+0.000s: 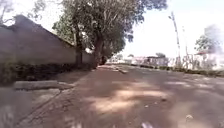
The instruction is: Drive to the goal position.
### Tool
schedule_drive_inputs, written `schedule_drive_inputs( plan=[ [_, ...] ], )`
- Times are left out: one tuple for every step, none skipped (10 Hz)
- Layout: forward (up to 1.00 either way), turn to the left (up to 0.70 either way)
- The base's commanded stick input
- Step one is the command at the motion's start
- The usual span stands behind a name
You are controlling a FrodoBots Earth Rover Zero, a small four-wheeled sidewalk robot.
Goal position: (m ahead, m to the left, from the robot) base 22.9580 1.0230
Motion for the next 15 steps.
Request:
schedule_drive_inputs(
  plan=[
    [0.7, 0.0],
    [0.7, 0.0],
    [0.7, 0.0],
    [0.7, 0.0],
    [0.7, 0.0],
    [0.7, 0.0],
    [0.7, 0.0],
    [0.7, 0.0],
    [0.7, 0.0],
    [0.7, 0.0],
    [0.7, 0.0],
    [0.7, 0.0],
    [0.7, 0.0],
    [0.7, 0.0],
    [0.7, 0.0]
  ],
)
